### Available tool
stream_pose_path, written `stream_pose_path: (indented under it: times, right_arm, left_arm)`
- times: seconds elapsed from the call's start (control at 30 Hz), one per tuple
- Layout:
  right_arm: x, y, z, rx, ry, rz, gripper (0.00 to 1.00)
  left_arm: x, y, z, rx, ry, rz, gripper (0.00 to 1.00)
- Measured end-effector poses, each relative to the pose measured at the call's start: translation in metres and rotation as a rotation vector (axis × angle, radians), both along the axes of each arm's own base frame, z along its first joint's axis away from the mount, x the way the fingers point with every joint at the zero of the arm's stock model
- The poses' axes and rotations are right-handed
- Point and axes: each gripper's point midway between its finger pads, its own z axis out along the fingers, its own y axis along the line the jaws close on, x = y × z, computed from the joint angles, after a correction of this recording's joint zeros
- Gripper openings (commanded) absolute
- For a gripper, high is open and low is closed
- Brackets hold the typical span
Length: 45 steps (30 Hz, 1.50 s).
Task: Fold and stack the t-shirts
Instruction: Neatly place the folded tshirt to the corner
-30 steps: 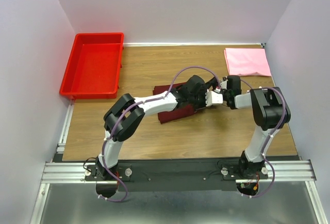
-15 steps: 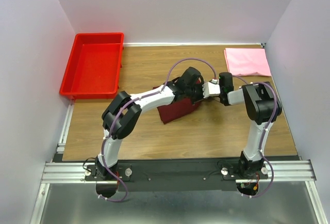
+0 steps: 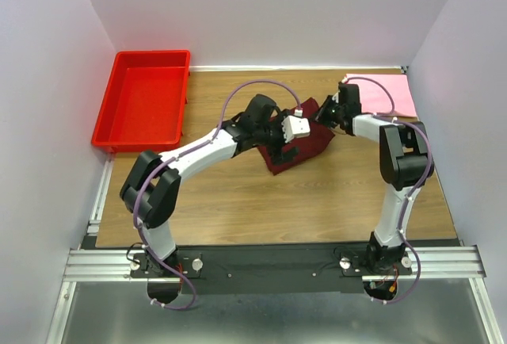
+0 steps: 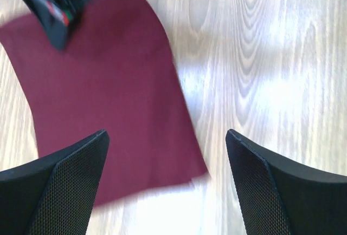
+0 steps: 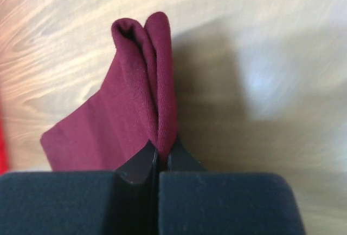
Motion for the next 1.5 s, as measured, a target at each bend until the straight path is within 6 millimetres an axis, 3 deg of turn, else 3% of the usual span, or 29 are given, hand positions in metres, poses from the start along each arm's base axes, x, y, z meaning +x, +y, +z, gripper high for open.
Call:
stream_pose_path:
  times: [0.1,0.3,0.4,0.7,1.07,1.5]
  right_arm:
    - [0.017,-0.017,0.015,-0.107,-0.066,0.025,0.01]
    - [0.066,-0.061,0.058,-0.313,-0.211,0.024,0.0]
    - [0.082,-0.079,0.071,-0.395,-0.251,0.016,0.01]
    - [0.12,-0.107,0.121,-0.566,-0.356,0.009,0.0]
    - [0.135,-0.12,0.171,-0.693,-0.432,0.016,0.0]
    - [0.128,-0.14,0.163,-0.761,-0.383,0.038,0.0]
  left_arm:
    - [-0.006,0.009,-0.002,0.005,0.013,0.01,0.96]
    - [-0.028,0.028,-0.041,0.071,0.1,0.018,0.96]
    - [-0.035,0.034,-0.051,0.086,0.125,0.022,0.96]
    - [-0.038,0.036,-0.046,0.059,0.106,0.033,0.96]
    - [-0.044,0.042,-0.06,0.065,0.141,0.057,0.96]
    - [-0.041,0.039,-0.058,0.046,0.138,0.068,0.96]
